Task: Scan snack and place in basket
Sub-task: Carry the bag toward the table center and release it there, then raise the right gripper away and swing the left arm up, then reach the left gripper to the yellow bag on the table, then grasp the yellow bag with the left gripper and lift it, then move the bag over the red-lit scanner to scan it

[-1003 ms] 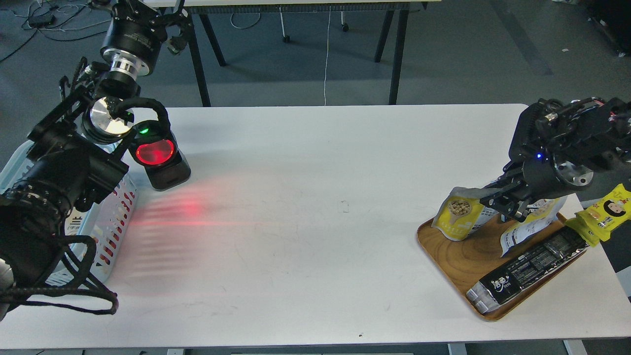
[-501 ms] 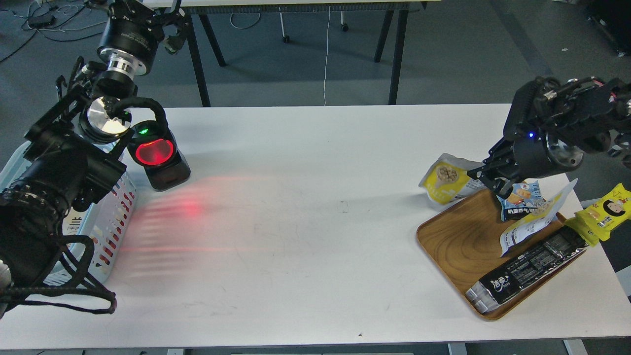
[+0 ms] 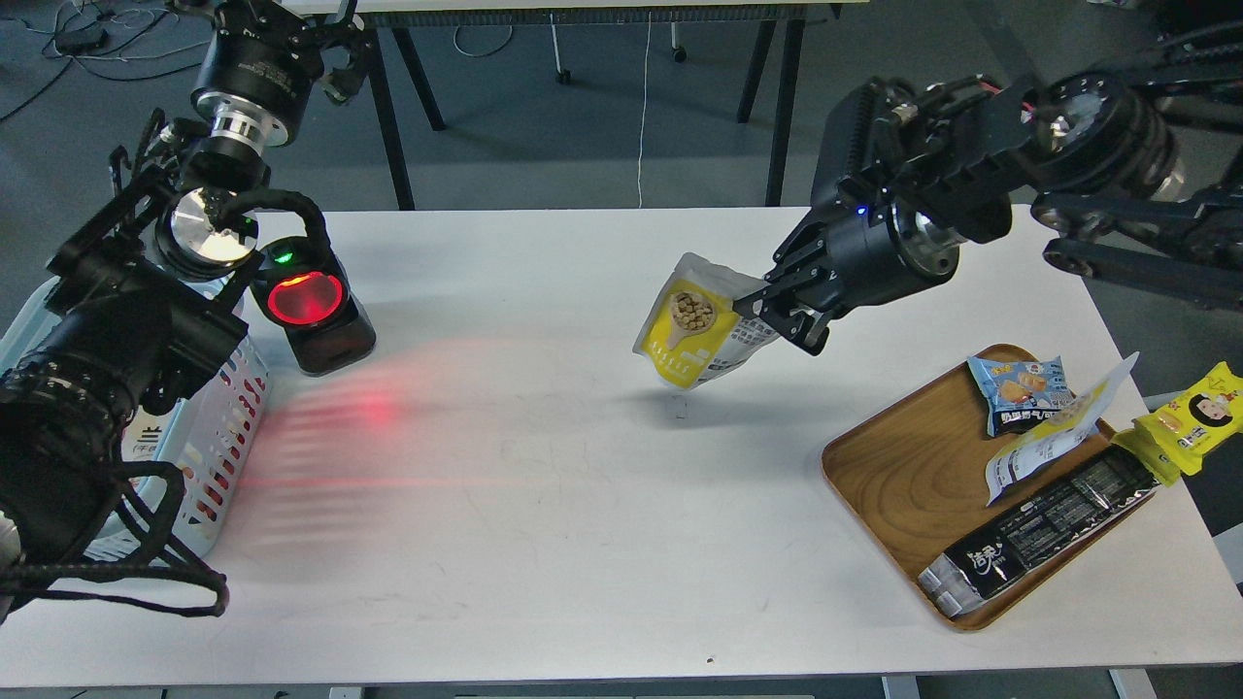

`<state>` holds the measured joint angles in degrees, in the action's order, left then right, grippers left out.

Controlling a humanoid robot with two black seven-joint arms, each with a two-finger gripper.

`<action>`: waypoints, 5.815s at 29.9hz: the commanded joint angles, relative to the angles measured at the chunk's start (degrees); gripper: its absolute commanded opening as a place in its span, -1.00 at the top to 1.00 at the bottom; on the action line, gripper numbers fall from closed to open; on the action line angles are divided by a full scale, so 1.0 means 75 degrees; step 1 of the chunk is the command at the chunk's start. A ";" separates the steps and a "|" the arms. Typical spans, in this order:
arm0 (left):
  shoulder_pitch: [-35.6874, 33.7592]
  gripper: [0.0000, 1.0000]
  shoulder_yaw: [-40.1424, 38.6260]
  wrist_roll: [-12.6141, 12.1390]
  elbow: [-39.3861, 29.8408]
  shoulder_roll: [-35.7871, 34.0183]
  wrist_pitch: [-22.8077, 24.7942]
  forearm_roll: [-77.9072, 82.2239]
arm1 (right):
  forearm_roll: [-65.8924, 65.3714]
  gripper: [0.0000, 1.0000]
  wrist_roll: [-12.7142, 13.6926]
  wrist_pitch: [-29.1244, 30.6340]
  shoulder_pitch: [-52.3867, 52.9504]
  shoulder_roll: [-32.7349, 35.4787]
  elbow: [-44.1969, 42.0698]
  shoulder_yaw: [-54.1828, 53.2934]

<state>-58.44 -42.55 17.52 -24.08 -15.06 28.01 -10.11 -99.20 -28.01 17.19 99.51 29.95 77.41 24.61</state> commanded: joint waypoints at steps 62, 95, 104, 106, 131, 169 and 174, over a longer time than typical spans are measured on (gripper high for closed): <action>-0.1055 -0.99 0.2052 -0.0436 -0.0362 -0.1249 -0.0001 0.0982 | 0.3429 -0.97 0.0001 -0.0429 -0.2133 0.2322 -0.0582 -0.3923; -0.0435 -0.93 0.2438 -0.0601 -0.8707 -0.3583 -0.0001 1.1996 | 1.4619 -0.99 0.0001 0.1095 -0.5181 0.1245 -0.5927 -0.4347; -0.0154 -0.86 0.3363 -0.0262 -0.8673 -0.3009 -0.0001 1.6214 | 1.4832 -0.99 0.0001 0.1118 -0.5791 0.1069 -0.5857 -0.4991; -0.0118 -0.86 0.3633 -0.0157 -0.8626 -0.2903 -0.0001 1.7140 | 1.4832 -0.99 0.0001 0.1118 -0.5873 0.1069 -0.5821 -0.5039; 0.0116 0.65 0.3927 0.0125 -0.7454 -0.1824 -0.0001 1.8015 | 1.4820 -0.99 0.0001 0.1130 -0.5827 0.1069 -0.5809 -0.5191; 0.0433 1.00 0.3318 0.1250 -0.8450 -0.5914 -0.0066 1.8015 | 1.4820 -0.99 0.0001 0.1235 -0.5756 0.1127 -0.5798 -0.5484; 0.0409 1.00 0.3283 0.1286 -0.8415 -0.5949 -0.0078 1.8015 | 1.4774 -0.99 0.0001 0.1247 -0.5780 0.1104 -0.5798 -0.5472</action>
<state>-55.21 -17.80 27.16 -87.39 -59.66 27.46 125.00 11.82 -28.00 26.51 56.32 38.34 33.98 -16.52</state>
